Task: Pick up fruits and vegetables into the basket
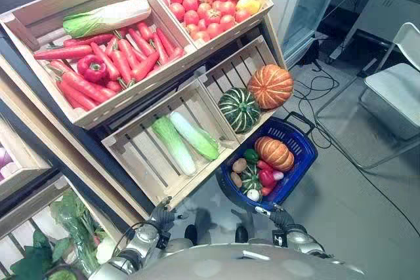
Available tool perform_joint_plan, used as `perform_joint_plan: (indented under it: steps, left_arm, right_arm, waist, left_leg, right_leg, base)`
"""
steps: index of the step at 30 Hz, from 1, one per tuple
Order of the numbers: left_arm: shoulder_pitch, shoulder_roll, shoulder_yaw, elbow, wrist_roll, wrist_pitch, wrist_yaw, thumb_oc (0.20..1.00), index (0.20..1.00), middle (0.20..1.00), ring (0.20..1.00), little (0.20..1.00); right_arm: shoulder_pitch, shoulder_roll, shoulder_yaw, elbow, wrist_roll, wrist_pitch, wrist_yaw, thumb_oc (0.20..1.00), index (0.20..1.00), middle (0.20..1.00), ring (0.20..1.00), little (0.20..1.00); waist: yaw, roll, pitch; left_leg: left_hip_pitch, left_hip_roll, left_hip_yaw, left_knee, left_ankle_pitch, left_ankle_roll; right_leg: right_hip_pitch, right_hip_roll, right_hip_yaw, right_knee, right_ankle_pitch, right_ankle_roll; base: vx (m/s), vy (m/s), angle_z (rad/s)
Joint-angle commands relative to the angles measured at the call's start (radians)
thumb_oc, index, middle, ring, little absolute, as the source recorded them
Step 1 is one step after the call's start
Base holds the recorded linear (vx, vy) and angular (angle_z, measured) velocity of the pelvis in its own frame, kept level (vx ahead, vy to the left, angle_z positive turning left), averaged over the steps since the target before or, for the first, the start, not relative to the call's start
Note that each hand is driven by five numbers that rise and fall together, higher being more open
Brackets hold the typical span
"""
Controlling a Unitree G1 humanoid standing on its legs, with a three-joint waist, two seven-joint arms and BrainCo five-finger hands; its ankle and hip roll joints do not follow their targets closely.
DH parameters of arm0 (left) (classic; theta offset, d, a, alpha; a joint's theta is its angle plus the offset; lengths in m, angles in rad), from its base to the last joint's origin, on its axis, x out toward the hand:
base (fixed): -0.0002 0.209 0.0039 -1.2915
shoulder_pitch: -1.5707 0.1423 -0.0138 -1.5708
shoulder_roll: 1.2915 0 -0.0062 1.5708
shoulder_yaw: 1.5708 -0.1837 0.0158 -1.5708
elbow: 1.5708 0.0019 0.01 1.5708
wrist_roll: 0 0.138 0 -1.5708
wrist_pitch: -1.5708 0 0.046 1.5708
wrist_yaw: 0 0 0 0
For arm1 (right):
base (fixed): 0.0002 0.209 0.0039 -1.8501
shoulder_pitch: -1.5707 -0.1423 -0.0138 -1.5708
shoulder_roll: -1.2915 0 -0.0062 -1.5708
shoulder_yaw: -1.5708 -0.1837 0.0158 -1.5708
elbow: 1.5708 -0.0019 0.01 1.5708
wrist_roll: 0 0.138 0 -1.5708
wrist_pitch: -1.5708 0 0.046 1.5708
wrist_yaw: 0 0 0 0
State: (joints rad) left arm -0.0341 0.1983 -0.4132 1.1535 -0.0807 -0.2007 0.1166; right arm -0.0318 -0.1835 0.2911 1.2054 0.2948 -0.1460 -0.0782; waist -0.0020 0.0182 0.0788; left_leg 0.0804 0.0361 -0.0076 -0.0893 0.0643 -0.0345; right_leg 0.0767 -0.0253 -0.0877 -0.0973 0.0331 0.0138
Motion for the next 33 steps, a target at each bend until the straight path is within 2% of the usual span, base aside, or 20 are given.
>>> perform_joint_plan:
  steps: [1,6,8,9,10,11,12,13,14,16,19,20,21,22,25,29,33]
  left_arm:
    - [-0.082,0.0,0.018,0.044,0.022,-0.047,0.024,1.0,1.0,1.0,1.0,1.0]
    - [-0.093,0.006,0.014,0.016,0.03,-0.075,0.047,1.0,1.0,1.0,1.0,1.0]
    - [-0.105,0.013,0.005,-0.017,0.073,-0.107,0.083,1.0,1.0,1.0,1.0,1.0]
    - [-0.116,0.02,-0.005,-0.047,0.128,-0.144,0.132,1.0,1.0,1.0,1.0,1.0]
    - [-0.116,0.02,-0.005,-0.047,0.129,-0.144,0.132,1.0,1.0,1.0,1.0,1.0]
    - [-0.135,0.035,-0.017,-0.099,0.192,-0.145,0.189,1.0,1.0,1.0,1.0,1.0]
    - [-0.137,0.037,-0.018,-0.105,0.206,-0.146,0.201,1.0,1.0,1.0,1.0,1.0]
    - [-0.155,0.055,-0.027,-0.147,0.301,-0.137,0.281,1.0,1.0,1.0,1.0,1.0]
    - [-0.156,0.056,-0.028,-0.15,0.307,-0.137,0.285,1.0,1.0,1.0,1.0,1.0]
    - [-0.19,0.095,-0.043,-0.205,0.428,-0.102,0.394,1.0,1.0,1.0,1.0,1.0]
    - [-0.231,0.15,-0.058,-0.252,0.523,-0.062,0.472,1.0,1.0,1.0,1.0,1.0]
    - [-0.241,0.162,-0.062,-0.256,0.53,-0.056,0.481,1.0,1.0,1.0,1.0,1.0]
    - [-0.274,0.204,-0.074,-0.285,0.55,-0.009,0.513,1.0,1.0,1.0,1.0,1.0]
    - [-0.28,0.212,-0.077,-0.29,0.55,0.001,0.522,1.0,1.0,1.0,1.0,1.0]
    - [-0.339,0.256,-0.077,-0.302,0.491,0.038,0.529,1.0,1.0,1.0,1.0,1.0]
    - [-0.406,0.251,-0.077,-0.278,0.452,0.064,0.589,1.0,1.0,1.0,1.0,1.0]
    - [-0.489,0.241,-0.09,-0.227,0.512,0.074,0.656,1.0,1.0,1.0,1.0,1.0]
  right_arm:
    - [-0.043,0.01,0.016,0.005,0.021,-0.027,-0.007,1.0,1.0,1.0,1.0,1.0]
    - [-0.039,0.013,0.019,0.01,0.036,-0.042,-0.012,1.0,1.0,1.0,1.0,1.0]
    - [-0.039,0.011,0.018,0.007,0.04,-0.041,-0.016,1.0,1.0,1.0,1.0,1.0]
    - [-0.041,0.007,0.018,0.006,0.047,-0.041,-0.018,1.0,1.0,1.0,1.0,1.0]
    - [-0.041,0.007,0.018,0.006,0.047,-0.041,-0.018,1.0,1.0,1.0,1.0,1.0]
    - [-0.042,0.002,0.022,-0.002,0.054,-0.039,-0.022,1.0,1.0,1.0,1.0,1.0]
    - [-0.041,0.002,0.022,-0.002,0.056,-0.039,-0.023,1.0,1.0,1.0,1.0,1.0]
    - [-0.042,-0.002,0.024,-0.006,0.065,-0.043,-0.025,1.0,1.0,1.0,1.0,1.0]
    - [-0.042,-0.003,0.024,-0.006,0.066,-0.043,-0.025,1.0,1.0,1.0,1.0,1.0]
    - [-0.046,-0.015,0.031,-0.009,0.08,-0.048,-0.023,1.0,1.0,1.0,1.0,1.0]
    - [-0.042,-0.032,0.033,-0.016,0.087,-0.056,-0.02,1.0,1.0,1.0,1.0,1.0]
    - [-0.04,-0.037,0.033,-0.02,0.087,-0.057,-0.019,1.0,1.0,1.0,1.0,1.0]
    - [-0.038,-0.054,0.033,-0.028,0.092,-0.066,-0.016,1.0,1.0,1.0,1.0,1.0]
    - [-0.038,-0.057,0.034,-0.03,0.094,-0.068,-0.017,1.0,1.0,1.0,1.0,1.0]
    - [-0.053,-0.08,0.038,-0.043,0.111,-0.08,-0.021,1.0,1.0,1.0,1.0,1.0]
    - [-0.08,-0.095,0.041,-0.049,0.134,-0.105,-0.023,1.0,1.0,1.0,1.0,1.0]
    - [-0.114,-0.107,0.053,-0.062,0.177,-0.133,-0.025,1.0,1.0,1.0,1.0,1.0]
  waist:
    - [0.006,-0.043,0.013]
    - [0.0,-0.039,0.022]
    - [-0.002,-0.037,0.026]
    - [-0.004,-0.035,0.031]
    - [-0.003,-0.034,0.031]
    - [-0.006,-0.032,0.037]
    - [-0.006,-0.031,0.038]
    - [-0.009,-0.03,0.045]
    - [-0.009,-0.03,0.046]
    - [-0.015,-0.026,0.058]
    - [-0.027,-0.019,0.069]
    - [-0.03,-0.016,0.071]
    - [-0.04,-0.007,0.081]
    - [-0.042,-0.005,0.084]
    - [-0.052,0.007,0.117]
    - [-0.06,0.012,0.173]
    - [-0.064,0.005,0.237]
  left_leg:
    - [0.003,-0.047,-0.008,0.002,-0.056,0.052]
    - [-0.008,-0.048,-0.005,0.002,-0.055,0.052]
    - [-0.012,-0.049,-0.004,0.002,-0.054,0.053]
    - [-0.016,-0.05,-0.002,0.002,-0.054,0.054]
    - [-0.016,-0.05,-0.002,0.002,-0.054,0.054]
    - [-0.021,-0.05,0.001,0.002,-0.052,0.054]
    - [-0.022,-0.05,0.002,0.002,-0.052,0.054]
    - [-0.027,-0.051,0.003,0.002,-0.051,0.055]
    - [-0.027,-0.051,0.003,0.002,-0.051,0.055]
    - [-0.034,-0.052,0.007,0.002,-0.049,0.055]
    - [-0.041,-0.052,0.008,0.002,-0.047,0.055]
    - [-0.044,-0.053,0.008,0.002,-0.046,0.054]
    - [-0.051,-0.053,0.015,0.002,-0.043,0.055]
    - [-0.052,-0.052,0.016,0.002,-0.043,0.056]
    - [-0.072,-0.052,0.029,0.01,-0.034,0.057]
    - [-0.131,-0.054,0.036,0.085,-0.045,0.056]
    - [-0.211,-0.063,0.034,0.186,-0.059,0.049]
  right_leg:
    - [0.015,-0.04,-0.012,0.01,0.016,0.052]
    - [0.001,-0.039,-0.008,0.01,0.02,0.053]
    - [-0.004,-0.037,-0.003,0.01,0.021,0.053]
    - [-0.01,-0.036,0.0,0.01,0.023,0.053]
    - [-0.01,-0.036,0.0,0.01,0.023,0.053]
    - [-0.016,-0.035,0.003,0.01,0.026,0.053]
    - [-0.017,-0.034,0.003,0.01,0.026,0.053]
    - [-0.023,-0.032,0.007,0.011,0.027,0.052]
    - [-0.024,-0.032,0.007,0.011,0.027,0.052]
    - [-0.035,-0.03,0.011,0.016,0.028,0.05]
    - [-0.044,-0.026,0.015,0.022,0.026,0.05]
    - [-0.047,-0.026,0.016,0.024,0.024,0.05]
    - [-0.062,-0.024,0.019,0.038,0.018,0.049]
    - [-0.066,-0.023,0.02,0.043,0.016,0.049]
    - [-0.103,-0.019,0.025,0.084,0.002,0.041]
    - [-0.153,-0.014,0.024,0.154,-0.023,0.026]
    - [-0.209,-0.014,0.02,0.221,-0.04,0.01]
  base:
    - [0.4,0.32,-0.98]
    - [0.0,0.0,0.0]
    - [0.0,0.0,0.0]
    - [0.0,0.0,0.0]
    - [0.0,0.0,0.0]
    - [0.0,0.0,0.0]
    - [-0.03,-0.003,0.0]
    - [0.0,0.0,0.0]
    - [-0.03,-0.006,-0.05]
    - [-0.03,-0.003,-0.12]
    - [-0.01,0.003,-0.05]
    - [-0.03,0.035,0.0]
    - [-0.03,0.037,-0.01]
    - [-0.05,0.046,-0.06]
    - [-0.09,0.033,-0.07]
    - [-0.11,0.013,-0.07]
    - [-0.12,-0.018,0.04]
